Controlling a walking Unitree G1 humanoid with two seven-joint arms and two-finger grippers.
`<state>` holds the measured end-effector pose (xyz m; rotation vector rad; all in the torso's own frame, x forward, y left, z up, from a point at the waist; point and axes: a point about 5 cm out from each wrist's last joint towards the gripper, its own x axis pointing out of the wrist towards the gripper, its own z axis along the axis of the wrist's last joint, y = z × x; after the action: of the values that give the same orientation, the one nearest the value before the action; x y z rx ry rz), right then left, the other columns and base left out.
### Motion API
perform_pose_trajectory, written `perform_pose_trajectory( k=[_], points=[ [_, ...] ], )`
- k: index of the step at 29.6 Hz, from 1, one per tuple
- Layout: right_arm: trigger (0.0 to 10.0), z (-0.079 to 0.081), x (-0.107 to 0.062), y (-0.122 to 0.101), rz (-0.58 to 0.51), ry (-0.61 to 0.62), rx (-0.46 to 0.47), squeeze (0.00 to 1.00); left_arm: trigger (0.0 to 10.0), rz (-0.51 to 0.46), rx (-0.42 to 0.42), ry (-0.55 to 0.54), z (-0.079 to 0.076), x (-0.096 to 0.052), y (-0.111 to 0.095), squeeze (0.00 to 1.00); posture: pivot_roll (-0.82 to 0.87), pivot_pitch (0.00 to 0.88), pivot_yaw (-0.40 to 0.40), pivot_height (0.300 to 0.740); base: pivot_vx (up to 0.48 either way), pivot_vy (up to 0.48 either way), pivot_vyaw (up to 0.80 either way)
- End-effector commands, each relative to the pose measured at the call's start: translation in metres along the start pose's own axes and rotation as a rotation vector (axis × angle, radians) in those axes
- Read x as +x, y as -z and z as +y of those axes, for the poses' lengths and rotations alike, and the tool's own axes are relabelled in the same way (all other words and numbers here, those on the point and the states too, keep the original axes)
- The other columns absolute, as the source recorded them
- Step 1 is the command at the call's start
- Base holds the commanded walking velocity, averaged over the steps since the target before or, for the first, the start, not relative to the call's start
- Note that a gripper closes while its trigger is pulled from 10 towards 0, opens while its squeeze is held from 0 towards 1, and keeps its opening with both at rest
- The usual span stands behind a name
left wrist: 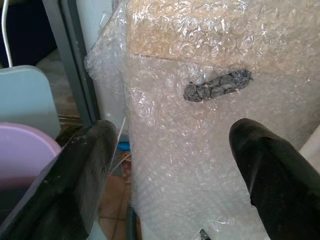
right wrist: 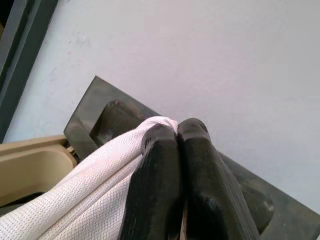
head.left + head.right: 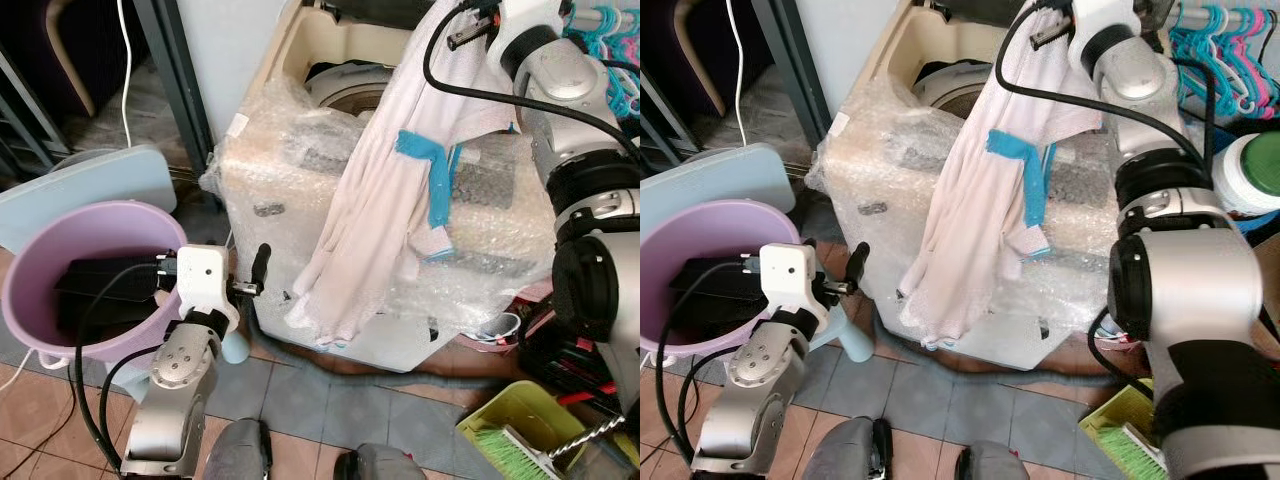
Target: Clothes washing
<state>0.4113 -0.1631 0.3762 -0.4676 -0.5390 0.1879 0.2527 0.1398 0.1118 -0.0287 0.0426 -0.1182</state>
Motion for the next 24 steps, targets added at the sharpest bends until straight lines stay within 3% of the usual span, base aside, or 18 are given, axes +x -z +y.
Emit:
perform_pose_trajectory(
  k=[1,6,9,10,11,12,13,15,19,22,24],
  points=[
    [0.0,-0.021,0.000,-0.015,-0.061,0.083,-0.046,0.00,10.0,-0.004,-0.007,0.007,-0.005,-0.001,-0.001,0.00,0.01,0.117,-0.031,0.740,0.349,0.000,0.00],
    [0.0,-0.027,0.001,-0.026,-0.122,0.147,-0.107,0.00,10.0,0.012,-0.008,-0.001,-0.005,-0.001,0.002,0.00,0.01,0.114,-0.031,0.740,0.057,0.000,0.00],
    [0.0,-0.014,-0.001,-0.006,-0.022,0.080,-0.161,0.00,10.0,0.016,-0.003,0.000,-0.006,0.000,0.002,0.00,0.01,0.112,-0.032,0.740,0.000,0.000,0.00],
    [10.0,0.011,-0.010,0.031,0.170,-0.091,-0.240,0.00,10.0,0.015,-0.006,0.000,-0.007,0.001,0.002,0.00,0.01,0.109,-0.034,0.740,0.000,0.000,0.00],
    [10.0,0.021,-0.017,0.050,0.269,-0.178,-0.274,0.00,10.0,0.014,-0.007,0.000,-0.008,0.001,0.002,0.00,0.01,0.108,-0.035,0.740,0.000,0.000,0.00],
    [10.0,0.033,-0.031,0.075,0.383,-0.296,-0.263,1.00,10.0,0.014,-0.008,0.001,-0.008,0.001,0.002,0.00,0.01,0.108,-0.035,0.740,0.000,0.000,0.00],
    [10.0,0.043,-0.048,0.096,0.467,-0.397,-0.198,1.00,10.0,0.013,-0.009,0.002,-0.009,0.001,0.002,0.00,0.01,0.107,-0.036,0.740,0.000,0.000,0.00],
    [10.0,0.044,-0.060,0.110,0.509,-0.434,-0.195,1.00,10.0,0.013,-0.010,0.003,-0.010,0.002,0.002,0.00,0.01,0.107,-0.035,0.740,0.000,0.000,0.00],
    [10.0,0.042,-0.069,0.118,0.512,-0.454,-0.188,1.00,10.0,0.014,-0.010,0.003,-0.010,0.002,0.002,0.00,0.00,0.105,-0.031,0.740,0.000,0.000,0.00],
    [10.0,0.030,-0.066,0.109,0.419,-0.362,-0.162,1.00,10.0,0.016,-0.008,0.009,-0.010,0.002,0.002,0.00,0.00,0.104,-0.028,0.740,0.000,0.000,0.00],
    [10.0,0.015,-0.059,0.092,0.286,-0.249,-0.110,1.00,10.0,0.019,-0.005,0.018,-0.011,0.002,0.003,0.00,0.00,0.102,-0.028,0.740,0.000,0.000,0.00]
  ],
)
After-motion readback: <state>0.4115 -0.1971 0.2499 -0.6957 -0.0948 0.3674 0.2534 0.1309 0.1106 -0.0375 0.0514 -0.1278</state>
